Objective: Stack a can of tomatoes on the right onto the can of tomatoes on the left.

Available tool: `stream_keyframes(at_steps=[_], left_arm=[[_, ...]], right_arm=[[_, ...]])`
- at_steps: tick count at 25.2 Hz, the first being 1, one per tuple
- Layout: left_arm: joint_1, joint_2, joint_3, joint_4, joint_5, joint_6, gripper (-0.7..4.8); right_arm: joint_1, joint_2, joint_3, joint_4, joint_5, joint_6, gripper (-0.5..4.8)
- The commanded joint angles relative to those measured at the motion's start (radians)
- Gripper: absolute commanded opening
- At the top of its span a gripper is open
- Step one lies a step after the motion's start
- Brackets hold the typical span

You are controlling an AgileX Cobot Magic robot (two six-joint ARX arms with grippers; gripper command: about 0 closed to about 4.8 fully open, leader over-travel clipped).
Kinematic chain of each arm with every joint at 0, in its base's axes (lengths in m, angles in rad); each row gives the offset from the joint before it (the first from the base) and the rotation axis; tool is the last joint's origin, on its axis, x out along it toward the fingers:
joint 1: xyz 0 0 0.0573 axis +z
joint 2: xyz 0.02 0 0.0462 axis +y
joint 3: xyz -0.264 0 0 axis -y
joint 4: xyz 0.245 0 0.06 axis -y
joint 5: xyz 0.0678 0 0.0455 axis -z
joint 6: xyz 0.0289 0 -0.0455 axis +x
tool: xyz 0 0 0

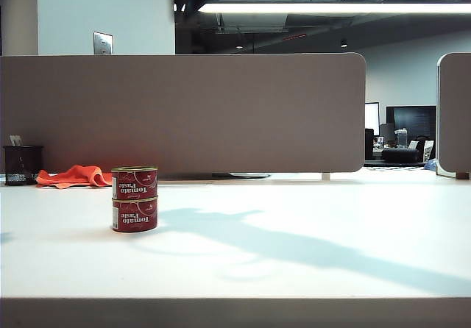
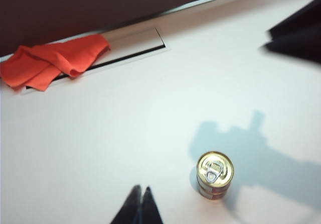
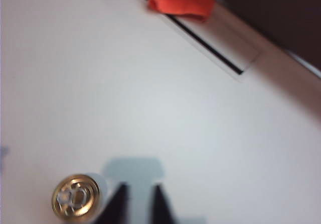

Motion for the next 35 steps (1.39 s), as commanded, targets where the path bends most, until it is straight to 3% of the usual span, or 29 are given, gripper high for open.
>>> stream_keyframes(at_steps=[1,10,15,18,19,22,25,27,35], left_arm=[[-0.016,-0.032,0.003,0.064,0.0,0.005,-0.05],[-0.047,-0.184,-0.135,0.076,0.007,0.023,-0.05],[-0.047,-0.395,-0.348,0.149,0.011,0.021,-0.05],[-0.046,-0.542,-0.479,0.264,0.069,-0.017,-0.05],[-0.046,-0.606,-0.542,0.316,0.069,-0.053,-0.05],[-0.046,-0.664,-0.612,0.323,0.042,-0.06,-0.05],[-0.046,-0.676,-0.657,0.315,-0.003,-0.157,-0.03],[-0.046,-0.675,-0.688,0.335,-0.008,-0.19,-0.03],[-0.046,-0.677,-0.856,0.52,-0.026,-0.18,-0.04]], right_arm=[[-0.033,-0.101,0.002,-0.075,-0.026,0.009,-0.06],[-0.147,-0.393,-0.045,-0.203,-0.021,0.027,-0.06],[-0.192,-0.673,-0.278,-0.208,-0.017,0.027,-0.06],[-0.195,-0.91,-0.533,-0.138,-0.018,0.077,-0.06],[-0.196,-1.052,-0.688,-0.069,-0.009,0.101,-0.06],[-0.198,-1.251,-0.904,0.043,0.028,0.122,-0.06],[-0.198,-1.426,-1.09,0.162,0.078,0.117,-0.06],[-0.199,-1.513,-1.192,0.246,0.118,0.102,-0.06],[-0.199,-1.675,-1.521,0.539,0.12,0.068,-0.06]])
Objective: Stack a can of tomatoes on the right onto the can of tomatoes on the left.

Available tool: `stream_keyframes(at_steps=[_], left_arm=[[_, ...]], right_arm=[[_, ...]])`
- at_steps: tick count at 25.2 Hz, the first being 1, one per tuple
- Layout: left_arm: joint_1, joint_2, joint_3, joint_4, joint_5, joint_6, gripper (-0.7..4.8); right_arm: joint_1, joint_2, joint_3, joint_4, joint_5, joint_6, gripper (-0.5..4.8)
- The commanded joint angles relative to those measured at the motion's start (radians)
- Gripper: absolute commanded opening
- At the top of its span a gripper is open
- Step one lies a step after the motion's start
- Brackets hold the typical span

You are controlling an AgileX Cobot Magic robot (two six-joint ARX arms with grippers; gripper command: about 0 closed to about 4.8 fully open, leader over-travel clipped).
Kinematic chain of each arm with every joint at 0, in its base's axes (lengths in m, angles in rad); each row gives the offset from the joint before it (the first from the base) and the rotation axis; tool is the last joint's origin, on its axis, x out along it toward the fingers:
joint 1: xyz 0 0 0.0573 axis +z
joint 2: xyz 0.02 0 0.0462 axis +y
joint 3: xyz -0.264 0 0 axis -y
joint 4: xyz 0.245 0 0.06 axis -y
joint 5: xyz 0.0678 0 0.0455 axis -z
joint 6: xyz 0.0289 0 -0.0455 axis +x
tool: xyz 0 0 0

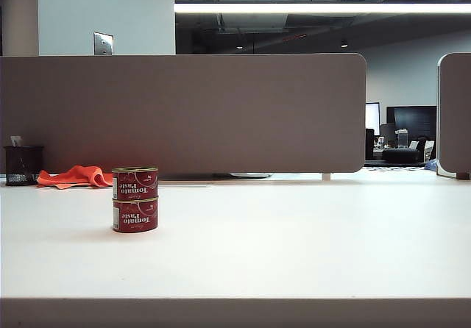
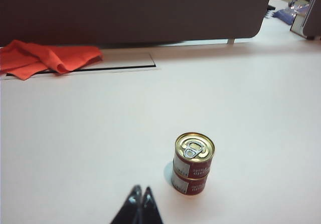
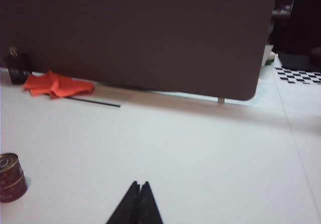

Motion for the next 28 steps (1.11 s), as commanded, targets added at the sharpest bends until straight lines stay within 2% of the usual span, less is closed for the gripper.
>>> stream_keyframes(at_steps=[1,8,13,19,28], left_arm=[[0.002,-0.002,-0.065,0.114,-0.003,-0.002,-0.04],[0.002,-0.002,-0.217,0.254,-0.021,-0.002,-0.05],[0.002,-0.002,-0.3,0.365,-0.022,-0.002,-0.05],[0.002,-0.002,-0.316,0.367,-0.022,0.01,-0.05],[0.002,-0.003,-0.316,0.381,-0.007,0.024,-0.05]], right_arm=[[-0.001,-0.012,-0.089,0.131,0.003,-0.003,-0.06],[-0.001,-0.014,-0.321,0.304,-0.002,-0.003,-0.06],[-0.004,-0.014,-0.418,0.386,-0.008,-0.003,-0.06],[-0.004,-0.014,-0.484,0.404,-0.008,-0.002,-0.06],[-0.004,-0.014,-0.485,0.377,-0.005,-0.003,-0.06]])
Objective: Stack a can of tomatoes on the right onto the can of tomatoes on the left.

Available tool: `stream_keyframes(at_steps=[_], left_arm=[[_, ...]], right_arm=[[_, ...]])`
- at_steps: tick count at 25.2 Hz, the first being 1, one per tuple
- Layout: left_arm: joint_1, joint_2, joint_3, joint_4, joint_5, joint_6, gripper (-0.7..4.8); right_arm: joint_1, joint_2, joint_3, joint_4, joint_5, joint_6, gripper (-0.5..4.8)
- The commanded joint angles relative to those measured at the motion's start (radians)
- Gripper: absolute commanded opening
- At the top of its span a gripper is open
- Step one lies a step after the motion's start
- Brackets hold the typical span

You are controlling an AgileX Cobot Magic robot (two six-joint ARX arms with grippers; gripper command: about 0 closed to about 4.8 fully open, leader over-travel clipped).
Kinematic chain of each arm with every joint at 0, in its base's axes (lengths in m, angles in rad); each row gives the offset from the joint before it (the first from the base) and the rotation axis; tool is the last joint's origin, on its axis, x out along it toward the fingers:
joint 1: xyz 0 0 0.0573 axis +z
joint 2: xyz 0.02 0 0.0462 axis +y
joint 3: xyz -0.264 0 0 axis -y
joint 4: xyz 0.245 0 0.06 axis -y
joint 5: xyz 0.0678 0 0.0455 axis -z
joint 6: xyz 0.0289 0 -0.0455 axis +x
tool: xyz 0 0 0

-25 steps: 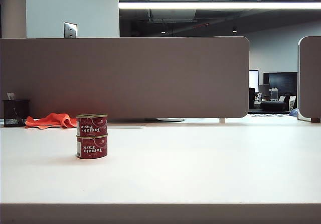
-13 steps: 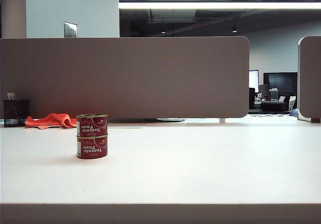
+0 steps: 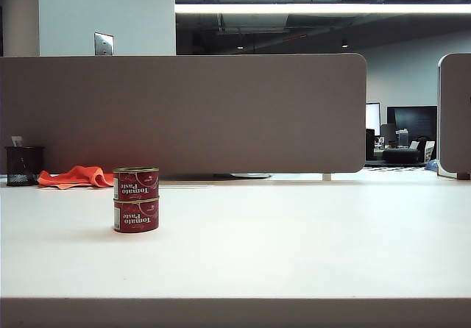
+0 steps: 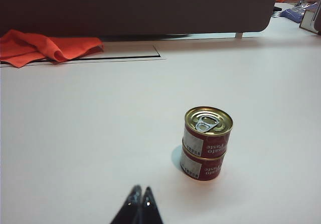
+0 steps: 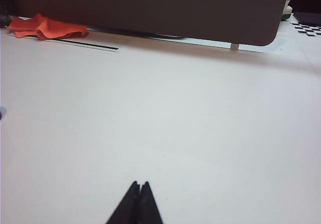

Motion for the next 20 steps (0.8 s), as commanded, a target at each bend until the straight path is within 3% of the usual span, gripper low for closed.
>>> stream_keyframes(at_steps=[1,5,8,20], left_arm=[[0.002,-0.005,0.003,0.012,0.017,0.005,-0.05],[0.002,-0.077,0.003,-0.014,0.019,0.005,-0.05],[0.002,-0.183,0.003,-0.122,0.016,0.004,-0.05],[0.002,-0.185,0.005,-0.258,0.016,0.004,-0.04]], right_arm=[[0.0,0.001,-0.006,0.014,0.001,-0.003,-0.06],[0.0,0.001,-0.006,0.015,0.002,-0.003,-0.06],[0.0,0.001,-0.006,0.014,0.002,-0.003,-0.05],[0.0,-0.017,-0.006,-0.001,0.001,-0.003,-0.05]])
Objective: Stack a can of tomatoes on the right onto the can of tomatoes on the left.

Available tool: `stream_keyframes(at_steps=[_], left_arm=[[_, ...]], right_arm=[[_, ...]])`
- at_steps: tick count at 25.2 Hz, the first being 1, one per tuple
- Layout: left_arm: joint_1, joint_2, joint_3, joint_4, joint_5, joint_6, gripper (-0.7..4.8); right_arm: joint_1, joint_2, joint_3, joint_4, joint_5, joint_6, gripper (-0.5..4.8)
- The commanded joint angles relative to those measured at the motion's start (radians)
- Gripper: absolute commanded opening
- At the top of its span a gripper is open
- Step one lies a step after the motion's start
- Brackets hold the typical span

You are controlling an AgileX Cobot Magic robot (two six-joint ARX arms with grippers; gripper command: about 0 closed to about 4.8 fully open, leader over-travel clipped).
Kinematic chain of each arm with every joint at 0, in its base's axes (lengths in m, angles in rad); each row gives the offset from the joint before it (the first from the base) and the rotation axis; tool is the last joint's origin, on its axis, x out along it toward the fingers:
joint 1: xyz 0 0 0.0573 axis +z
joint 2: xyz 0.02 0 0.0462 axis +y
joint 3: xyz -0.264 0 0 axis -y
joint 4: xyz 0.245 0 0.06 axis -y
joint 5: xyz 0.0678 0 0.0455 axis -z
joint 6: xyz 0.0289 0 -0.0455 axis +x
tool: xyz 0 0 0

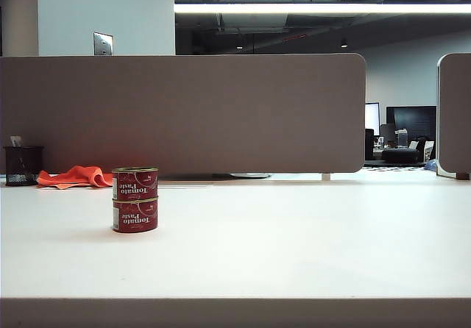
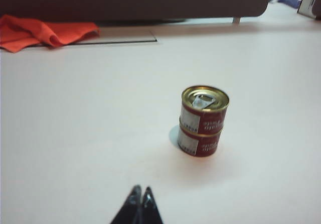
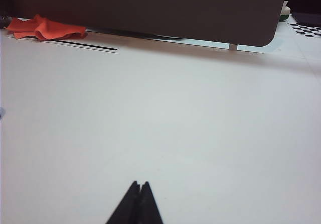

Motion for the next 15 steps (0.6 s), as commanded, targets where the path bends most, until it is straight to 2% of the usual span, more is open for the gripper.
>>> stream_keyframes(at_steps=[1,8,11,13,15], left_arm=[[0.002,0.0,0.004,-0.026,0.004,0.004,-0.04],[0.002,0.0,0.005,-0.025,0.004,0.004,-0.04],[0.002,0.0,0.005,-0.025,0.004,0.004,-0.04],[0.002,0.0,0.005,-0.025,0.004,0.004,-0.04],[0.002,0.0,0.005,-0.025,0.004,0.004,-0.04]], right_arm=[[0.0,0.0,-0.005,0.014,0.001,-0.003,-0.05],[-0.006,-0.093,-0.005,-0.029,0.001,-0.003,-0.05],[-0.039,-0.143,-0.005,-0.029,0.018,-0.003,-0.05],[-0.092,-0.153,-0.005,-0.026,0.096,-0.003,-0.05],[-0.155,-0.153,-0.005,-0.012,0.1,-0.002,-0.05]])
